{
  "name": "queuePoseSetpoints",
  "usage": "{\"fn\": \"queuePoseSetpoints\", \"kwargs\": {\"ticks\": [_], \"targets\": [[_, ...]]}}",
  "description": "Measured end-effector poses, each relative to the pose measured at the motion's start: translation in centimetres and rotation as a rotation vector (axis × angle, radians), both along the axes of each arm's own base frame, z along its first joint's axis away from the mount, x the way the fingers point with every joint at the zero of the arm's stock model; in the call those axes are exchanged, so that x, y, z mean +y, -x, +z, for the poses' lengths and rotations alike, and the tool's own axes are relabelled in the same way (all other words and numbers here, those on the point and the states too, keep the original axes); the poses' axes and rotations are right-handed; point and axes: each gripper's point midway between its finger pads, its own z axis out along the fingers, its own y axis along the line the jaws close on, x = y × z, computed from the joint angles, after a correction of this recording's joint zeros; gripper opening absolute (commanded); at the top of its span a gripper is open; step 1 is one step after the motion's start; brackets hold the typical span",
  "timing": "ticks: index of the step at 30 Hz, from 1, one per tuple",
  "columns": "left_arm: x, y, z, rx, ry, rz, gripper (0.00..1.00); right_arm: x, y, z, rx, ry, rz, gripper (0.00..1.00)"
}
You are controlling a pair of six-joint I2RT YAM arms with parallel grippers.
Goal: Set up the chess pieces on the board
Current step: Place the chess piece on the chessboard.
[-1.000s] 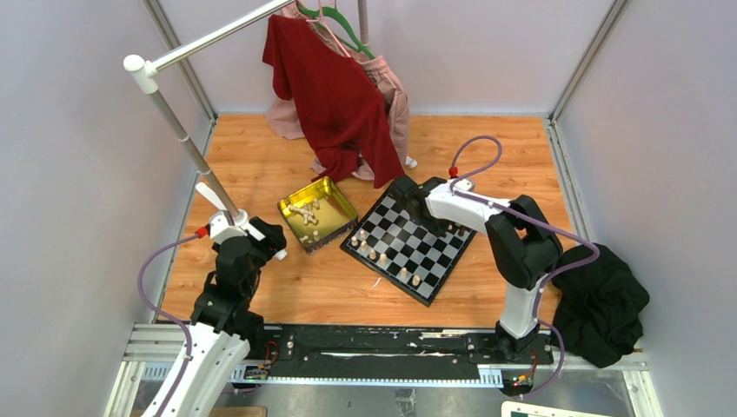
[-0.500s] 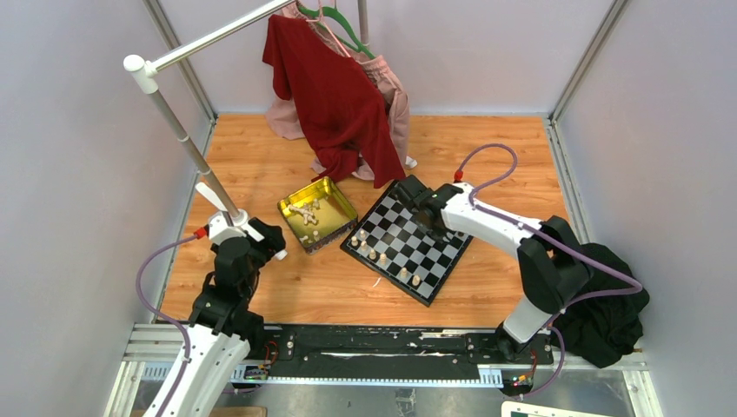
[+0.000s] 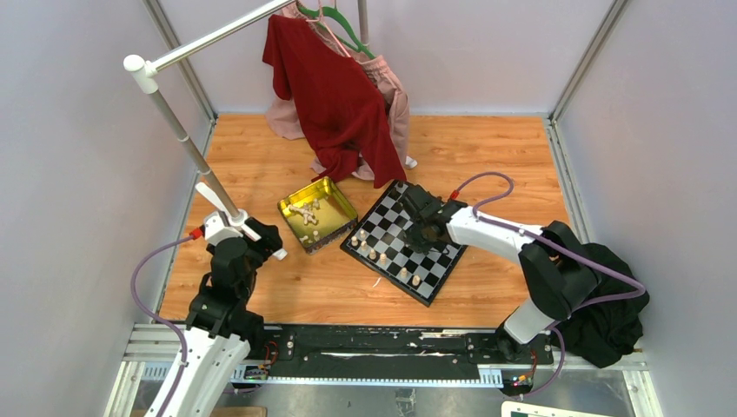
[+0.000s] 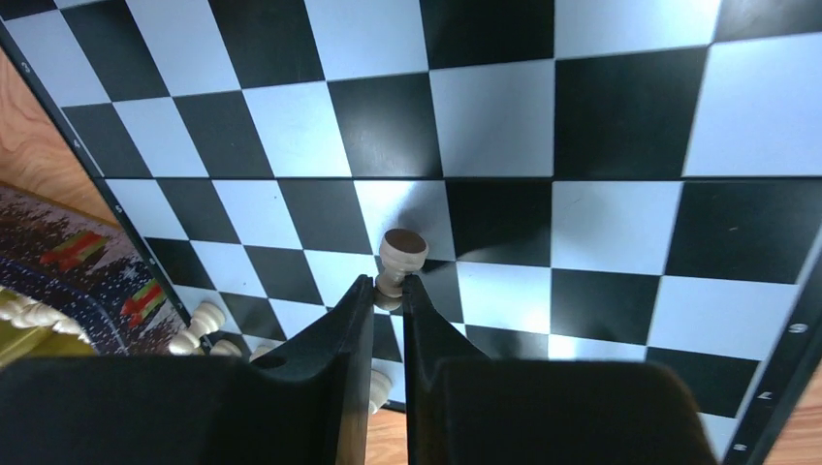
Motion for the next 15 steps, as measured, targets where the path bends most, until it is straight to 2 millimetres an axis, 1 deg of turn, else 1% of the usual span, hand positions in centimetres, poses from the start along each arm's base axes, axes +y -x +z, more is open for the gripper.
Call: {"fn": "queuePoseSetpoints", "kwargs": {"ticks": [3, 6, 15], "targets": [[0.1, 0.1, 0.1, 0.002, -0.007, 0.000, 0.89, 0.9, 0.3, -0.2, 0.008, -0.067, -0.011, 0.00], [0.1, 0.2, 0.0, 0.008, -0.014, -0.001, 0.89, 1.3, 0.5, -0.2, 0.010, -0.108, -0.025, 0.00], [0.2, 0.2, -0.1, 0.011, -0.016, -0.002, 0.88, 1.2, 0.6, 1.0, -0.017, -0.171, -0.066, 0.00]]}}
